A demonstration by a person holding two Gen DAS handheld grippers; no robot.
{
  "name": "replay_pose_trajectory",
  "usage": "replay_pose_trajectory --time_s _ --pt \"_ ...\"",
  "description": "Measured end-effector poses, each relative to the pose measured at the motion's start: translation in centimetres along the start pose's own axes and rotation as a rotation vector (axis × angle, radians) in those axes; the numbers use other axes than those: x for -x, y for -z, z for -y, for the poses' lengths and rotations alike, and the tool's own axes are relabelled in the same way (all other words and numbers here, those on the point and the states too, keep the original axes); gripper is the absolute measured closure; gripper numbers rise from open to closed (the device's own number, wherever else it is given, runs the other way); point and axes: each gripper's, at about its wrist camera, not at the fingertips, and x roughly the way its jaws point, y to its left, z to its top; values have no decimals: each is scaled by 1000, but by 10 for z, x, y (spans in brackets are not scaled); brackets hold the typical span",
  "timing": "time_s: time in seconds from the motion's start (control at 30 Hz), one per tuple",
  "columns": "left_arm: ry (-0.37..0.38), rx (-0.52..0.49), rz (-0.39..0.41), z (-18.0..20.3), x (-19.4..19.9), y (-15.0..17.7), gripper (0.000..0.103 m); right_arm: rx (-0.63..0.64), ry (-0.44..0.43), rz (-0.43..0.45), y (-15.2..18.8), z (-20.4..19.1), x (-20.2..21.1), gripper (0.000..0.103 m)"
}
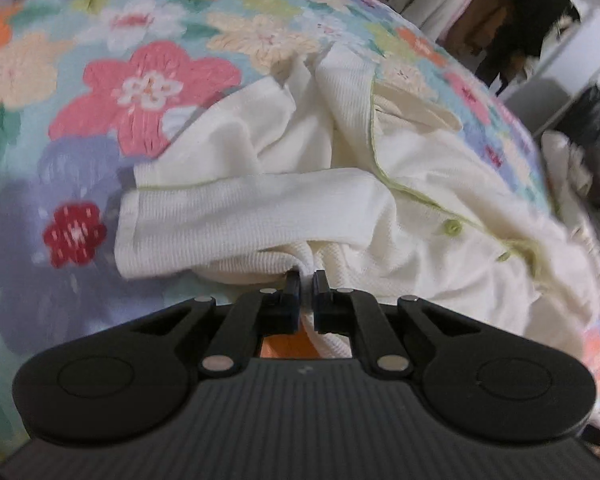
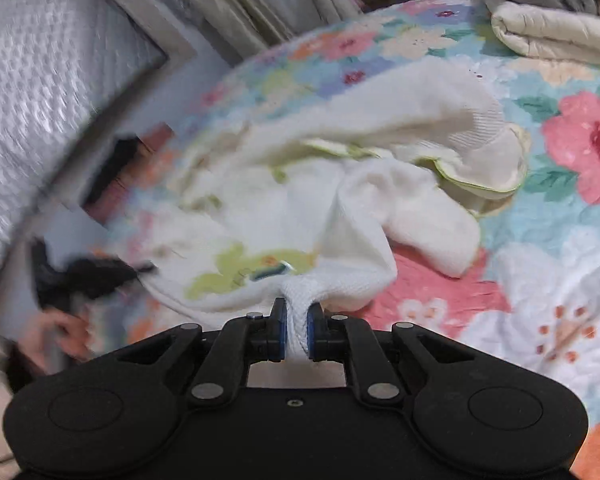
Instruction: Fold clothes
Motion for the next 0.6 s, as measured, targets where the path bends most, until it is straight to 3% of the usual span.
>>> replay_pose_trajectory --time_s 0.13,0.33,0.37,0.43,0.47,0.53,0.6 --pt "-64 -60 -33 6 -7 6 96 67 -30 -106 3 -13 -19 91" --pt "-50 -29 -45 -4 -6 7 93 148 -11 -164 11 -29 -33 90" --pt "-56 -30 -50 -4 -7 8 88 131 0 -160 10 -25 -32 87" --pt "-73 -25 -74 -4 -11 8 66 92 27 -148 10 -17 -30 86" --pt "-78 -20 -82 -4 -11 8 58 72 49 -142 9 -12 -29 79" --pt "-78 -29 -73 -2 -7 8 57 35 88 -128 8 -5 -28 63" --pt "-71 -44 -45 1 0 7 56 4 109 -101 6 3 -22 59"
